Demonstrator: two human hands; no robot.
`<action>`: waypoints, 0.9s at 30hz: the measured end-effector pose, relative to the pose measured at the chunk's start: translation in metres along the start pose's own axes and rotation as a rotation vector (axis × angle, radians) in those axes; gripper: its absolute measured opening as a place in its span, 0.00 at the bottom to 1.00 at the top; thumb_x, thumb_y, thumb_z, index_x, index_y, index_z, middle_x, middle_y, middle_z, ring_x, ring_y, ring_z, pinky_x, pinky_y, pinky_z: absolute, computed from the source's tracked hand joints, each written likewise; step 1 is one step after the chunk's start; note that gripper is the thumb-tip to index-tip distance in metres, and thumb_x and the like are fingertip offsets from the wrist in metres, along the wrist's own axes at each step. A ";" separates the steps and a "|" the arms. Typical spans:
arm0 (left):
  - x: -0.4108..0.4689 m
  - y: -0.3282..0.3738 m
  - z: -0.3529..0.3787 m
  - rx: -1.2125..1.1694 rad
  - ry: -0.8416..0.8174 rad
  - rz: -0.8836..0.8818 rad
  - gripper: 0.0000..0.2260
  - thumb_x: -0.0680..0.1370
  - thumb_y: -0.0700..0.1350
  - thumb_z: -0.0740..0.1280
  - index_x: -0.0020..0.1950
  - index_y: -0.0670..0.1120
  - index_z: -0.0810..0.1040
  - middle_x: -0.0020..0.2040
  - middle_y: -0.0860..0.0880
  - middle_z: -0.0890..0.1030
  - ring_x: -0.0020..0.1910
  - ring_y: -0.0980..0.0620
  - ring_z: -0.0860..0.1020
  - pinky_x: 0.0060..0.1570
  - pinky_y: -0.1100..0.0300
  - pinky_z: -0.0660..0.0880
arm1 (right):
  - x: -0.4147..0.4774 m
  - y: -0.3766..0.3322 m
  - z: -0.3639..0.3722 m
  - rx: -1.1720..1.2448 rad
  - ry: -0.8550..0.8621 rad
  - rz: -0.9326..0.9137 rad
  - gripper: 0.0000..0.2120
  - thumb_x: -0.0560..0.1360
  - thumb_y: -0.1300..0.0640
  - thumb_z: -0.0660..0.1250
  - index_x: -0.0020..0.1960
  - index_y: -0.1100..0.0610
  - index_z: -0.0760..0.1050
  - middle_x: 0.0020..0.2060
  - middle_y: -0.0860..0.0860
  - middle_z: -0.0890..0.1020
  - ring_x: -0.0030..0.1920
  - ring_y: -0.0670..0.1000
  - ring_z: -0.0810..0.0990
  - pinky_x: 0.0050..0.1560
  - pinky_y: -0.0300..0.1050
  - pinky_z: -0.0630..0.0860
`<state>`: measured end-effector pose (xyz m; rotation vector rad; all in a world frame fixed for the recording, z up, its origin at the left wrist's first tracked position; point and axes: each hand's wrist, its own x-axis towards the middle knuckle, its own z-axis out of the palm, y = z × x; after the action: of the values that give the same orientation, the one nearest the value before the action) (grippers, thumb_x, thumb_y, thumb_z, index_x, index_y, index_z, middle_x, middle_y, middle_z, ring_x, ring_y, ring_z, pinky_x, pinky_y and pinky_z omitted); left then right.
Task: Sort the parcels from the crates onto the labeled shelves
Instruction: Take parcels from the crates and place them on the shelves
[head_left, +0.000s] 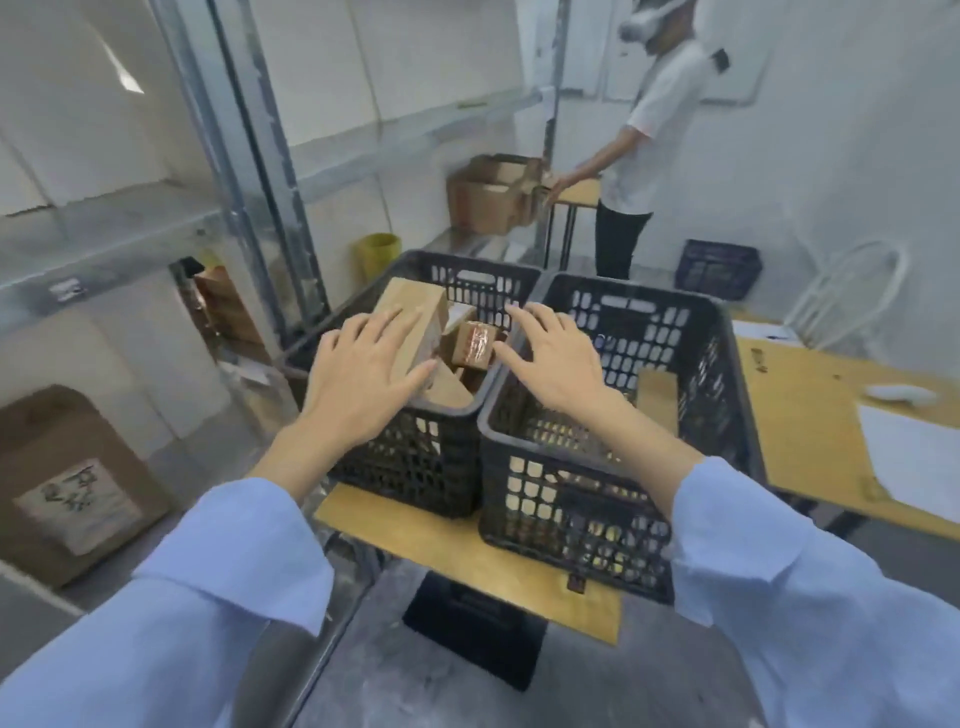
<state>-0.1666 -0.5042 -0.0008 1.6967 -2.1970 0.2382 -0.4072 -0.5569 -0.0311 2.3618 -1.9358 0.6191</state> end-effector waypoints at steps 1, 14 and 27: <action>0.012 0.014 0.011 -0.026 -0.010 0.025 0.33 0.76 0.67 0.48 0.78 0.54 0.60 0.76 0.52 0.64 0.73 0.48 0.63 0.67 0.49 0.59 | -0.004 0.019 0.000 0.000 -0.014 0.058 0.29 0.81 0.36 0.52 0.78 0.47 0.59 0.76 0.50 0.63 0.75 0.57 0.62 0.71 0.56 0.64; 0.116 0.139 0.139 -0.141 -0.199 0.268 0.30 0.80 0.63 0.56 0.80 0.55 0.54 0.79 0.53 0.60 0.76 0.48 0.58 0.72 0.49 0.56 | -0.017 0.182 0.050 0.121 -0.201 0.469 0.32 0.81 0.39 0.57 0.80 0.47 0.52 0.78 0.52 0.58 0.77 0.59 0.58 0.71 0.57 0.63; 0.173 0.172 0.278 -0.174 -0.364 0.338 0.35 0.78 0.65 0.59 0.80 0.53 0.52 0.78 0.51 0.61 0.74 0.49 0.62 0.68 0.52 0.61 | -0.006 0.241 0.129 0.263 -0.233 0.857 0.42 0.76 0.45 0.69 0.80 0.49 0.47 0.79 0.52 0.57 0.76 0.61 0.59 0.71 0.59 0.63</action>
<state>-0.4178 -0.7090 -0.1787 1.3522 -2.6759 -0.1915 -0.5996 -0.6407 -0.2070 1.6586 -3.1494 0.6577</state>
